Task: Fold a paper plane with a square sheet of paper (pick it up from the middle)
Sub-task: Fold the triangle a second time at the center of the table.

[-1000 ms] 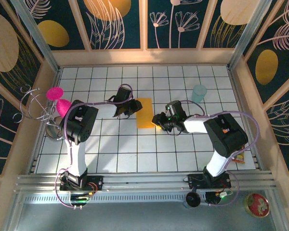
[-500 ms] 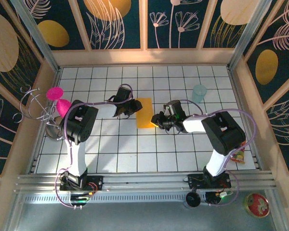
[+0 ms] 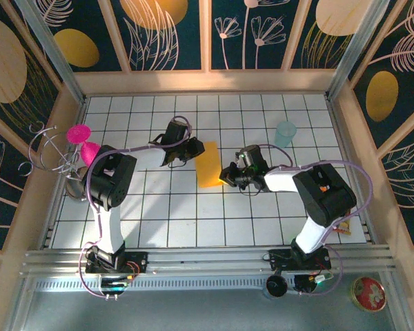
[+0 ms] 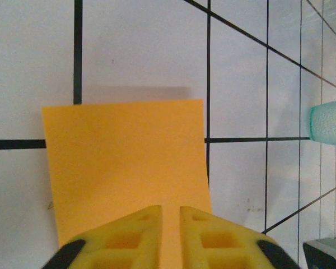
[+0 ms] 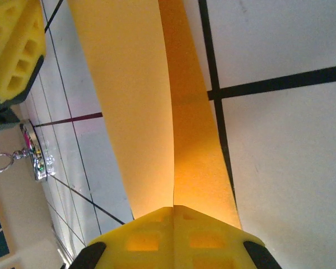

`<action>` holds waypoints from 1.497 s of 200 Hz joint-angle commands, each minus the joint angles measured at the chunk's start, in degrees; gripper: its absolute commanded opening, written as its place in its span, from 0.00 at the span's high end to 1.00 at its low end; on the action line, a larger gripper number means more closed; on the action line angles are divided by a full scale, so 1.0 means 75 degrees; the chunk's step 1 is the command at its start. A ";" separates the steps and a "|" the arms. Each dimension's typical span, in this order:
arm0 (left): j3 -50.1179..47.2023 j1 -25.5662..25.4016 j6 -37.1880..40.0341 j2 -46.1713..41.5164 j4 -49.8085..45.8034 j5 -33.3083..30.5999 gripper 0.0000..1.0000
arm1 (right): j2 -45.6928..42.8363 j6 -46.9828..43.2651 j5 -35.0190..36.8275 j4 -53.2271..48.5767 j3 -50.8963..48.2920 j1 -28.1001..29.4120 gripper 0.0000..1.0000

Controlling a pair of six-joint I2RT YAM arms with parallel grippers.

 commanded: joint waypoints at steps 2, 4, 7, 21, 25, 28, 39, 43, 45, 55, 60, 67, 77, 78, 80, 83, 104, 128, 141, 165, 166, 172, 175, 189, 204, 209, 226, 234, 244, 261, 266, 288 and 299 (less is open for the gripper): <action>-0.0089 0.0004 -0.0039 0.0143 0.0242 0.0191 0.90 | -0.0311 -0.0213 -0.0156 -0.0207 -0.0113 0.0027 1.00; -0.0110 0.0003 -0.0052 0.0159 0.0270 0.0193 0.90 | -0.0311 -0.0213 -0.0156 -0.0207 -0.0113 0.0026 1.00; -0.0131 0.0004 -0.0066 0.0178 0.0296 0.0184 0.91 | -0.0324 -0.0218 -0.0156 -0.0207 -0.0114 0.0026 1.00; -0.0249 0.0003 -0.0103 0.0230 0.0246 0.0071 0.92 | -0.0313 -0.0199 -0.0157 -0.0210 -0.0114 0.0026 1.00; -0.0280 0.0011 -0.0094 0.0236 0.0222 0.0006 0.93 | -0.0312 -0.0181 -0.0156 -0.0200 -0.0114 0.0026 1.00; -0.0302 0.0004 -0.0091 0.0242 0.0194 -0.0029 0.93 | -0.0305 -0.0179 -0.0167 -0.0196 -0.0105 0.0035 1.00; -0.0390 0.0002 -0.0089 0.0286 0.0201 -0.0123 0.94 | -0.0275 -0.0178 -0.0203 -0.0154 -0.0091 0.0038 1.00; -0.0405 -0.0001 -0.0081 0.0314 0.0185 -0.0147 0.94 | -0.0276 -0.0189 -0.0214 -0.0160 -0.0091 0.0038 1.00; -0.0406 0.0002 -0.0082 0.0328 0.0173 -0.0158 0.94 | -0.0264 -0.0191 -0.0224 -0.0154 -0.0082 0.0038 1.00; -0.0416 0.0002 -0.0058 0.0427 0.0112 -0.0198 0.95 | -0.0211 -0.0227 -0.0270 -0.0134 -0.0036 0.0038 1.00; -0.0438 0.0006 -0.0057 0.0480 0.0126 -0.0204 0.95 | -0.0196 -0.0247 -0.0295 -0.0135 -0.0010 0.0038 1.00; -0.0480 0.0001 -0.0057 0.0523 0.0168 -0.0215 0.95 | -0.0171 -0.0293 -0.0326 -0.0104 0.0023 0.0038 1.00; -0.0548 -0.0004 -0.0046 0.0590 0.0224 -0.0216 0.96 | -0.0138 -0.0394 -0.0403 -0.0050 0.0090 0.0038 1.00; -0.0553 -0.0001 -0.0045 0.0592 0.0230 -0.0216 0.96 | -0.0131 -0.0403 -0.0409 -0.0040 0.0105 0.0038 1.00; -0.0572 0.0002 -0.0044 0.0602 0.0243 -0.0216 0.96 | -0.0134 -0.0430 -0.0428 -0.0028 0.0122 0.0038 1.00; -0.0589 0.0001 -0.0046 0.0608 0.0267 -0.0213 0.96 | -0.0109 -0.0468 -0.0461 -0.0004 0.0163 0.0044 1.00; -0.0772 -0.0008 -0.0033 0.0630 0.0475 -0.0193 0.97 | 0.0108 -0.0642 -0.0572 0.0137 0.0482 0.0167 1.00; -0.0947 0.0003 -0.0041 0.0516 0.0562 -0.0227 0.98 | 0.0477 -0.0658 -0.0536 0.0054 0.0951 0.0238 1.00; -0.1045 -0.0003 -0.0090 0.0425 0.0622 -0.0261 0.98 | 0.0684 -0.0645 -0.0535 -0.0027 0.1229 0.0256 1.00; -0.1183 0.0002 -0.0185 0.0325 0.0673 -0.0251 0.98 | 0.1029 -0.0622 -0.0509 -0.0101 0.1634 0.0308 1.00; -0.1187 -0.0004 -0.0191 0.0325 0.0677 -0.0251 0.98 | 0.1039 -0.0628 -0.0509 -0.0101 0.1645 0.0302 1.00; -0.1201 0.0002 -0.0186 0.0314 0.0683 -0.0230 0.98 | 0.1108 -0.0628 -0.0497 -0.0096 0.1710 0.0307 1.00; -0.1208 -0.0002 -0.0185 0.0313 0.0684 -0.0212 0.98 | 0.1139 -0.0633 -0.0488 -0.0082 0.1719 0.0313 1.00; -0.1247 0.0008 -0.0169 0.0294 0.0629 -0.0223 0.98 | 0.1250 -0.0665 -0.0367 -0.0009 0.1801 0.0349 1.00; -0.1194 0.0001 -0.0115 0.0329 0.0453 -0.0235 0.99 | 0.1385 -0.0719 -0.0231 -0.0042 0.1925 0.0387 1.00; -0.1154 0.0011 -0.0087 0.0352 0.0375 -0.0234 0.99 | 0.1435 -0.0712 -0.0207 -0.0054 0.1964 0.0394 1.00; -0.1024 0.0011 0.0001 0.0373 0.0104 -0.0239 0.99 | 0.1571 -0.0646 -0.0163 -0.0115 0.2072 0.0451 1.00; -0.0975 0.0003 0.0023 0.0374 0.0010 -0.0269 0.99 | 0.1616 -0.0645 -0.0156 -0.0147 0.2113 0.0475 1.00; -0.0954 0.0002 0.0026 0.0365 -0.0033 -0.0262 0.99 | 0.1668 -0.0613 -0.0162 -0.0157 0.2156 0.0503 1.00; -0.0974 0.0000 0.0014 0.0337 0.0010 -0.0239 0.99 | 0.1716 -0.0611 -0.0140 -0.0234 0.2216 0.0541 1.00; -0.0989 0.0008 -0.0003 0.0333 0.0037 -0.0221 0.99 | 0.1721 -0.0613 -0.0122 -0.0252 0.2217 0.0552 1.00; -0.1019 0.0000 -0.0037 0.0334 0.0089 -0.0181 0.99 | 0.1764 -0.0675 -0.0032 -0.0406 0.2262 0.0565 1.00; -0.1083 0.0011 -0.0110 0.0316 0.0196 -0.0169 0.99 | 0.1775 -0.0709 0.0002 -0.0474 0.2299 0.0565 1.00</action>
